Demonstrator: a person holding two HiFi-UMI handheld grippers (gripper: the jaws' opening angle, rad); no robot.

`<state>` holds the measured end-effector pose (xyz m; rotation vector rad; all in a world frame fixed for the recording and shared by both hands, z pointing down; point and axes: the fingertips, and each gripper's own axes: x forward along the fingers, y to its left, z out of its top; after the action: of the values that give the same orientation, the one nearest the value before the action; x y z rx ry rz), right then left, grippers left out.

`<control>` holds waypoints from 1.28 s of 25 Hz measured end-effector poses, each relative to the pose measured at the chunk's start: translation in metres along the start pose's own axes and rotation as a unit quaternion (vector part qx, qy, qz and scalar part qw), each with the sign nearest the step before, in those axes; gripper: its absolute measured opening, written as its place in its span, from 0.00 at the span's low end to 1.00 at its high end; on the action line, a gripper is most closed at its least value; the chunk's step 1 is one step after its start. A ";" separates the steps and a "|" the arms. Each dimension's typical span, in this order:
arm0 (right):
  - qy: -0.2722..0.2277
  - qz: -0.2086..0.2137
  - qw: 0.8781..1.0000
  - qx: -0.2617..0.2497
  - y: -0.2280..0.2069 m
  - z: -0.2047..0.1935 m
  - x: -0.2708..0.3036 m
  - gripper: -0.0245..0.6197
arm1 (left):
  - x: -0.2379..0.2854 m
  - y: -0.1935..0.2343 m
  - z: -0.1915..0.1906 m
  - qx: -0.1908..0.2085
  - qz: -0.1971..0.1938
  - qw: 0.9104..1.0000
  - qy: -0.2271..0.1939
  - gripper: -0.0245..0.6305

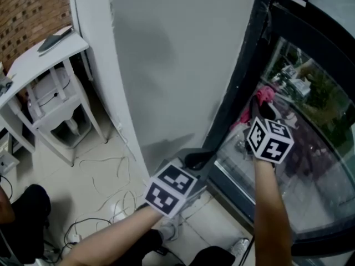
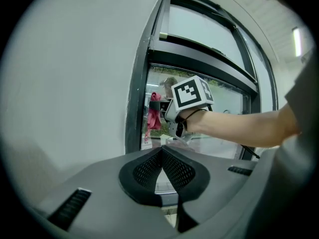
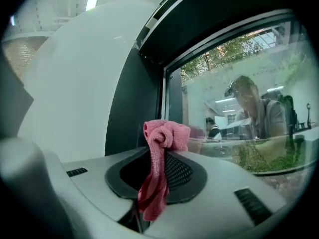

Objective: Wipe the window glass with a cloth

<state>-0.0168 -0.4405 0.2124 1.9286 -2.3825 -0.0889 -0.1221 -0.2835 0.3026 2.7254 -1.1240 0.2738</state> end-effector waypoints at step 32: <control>-0.003 0.008 1.000 -0.008 -0.064 0.003 -0.218 0.14 | 0.015 -0.150 0.032 0.032 -0.085 0.996 -0.026 0.05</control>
<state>0.0905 -0.2411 0.1986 1.9043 -2.3948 -0.1125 -0.0016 -0.1970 0.2605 2.8778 -0.9021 0.2192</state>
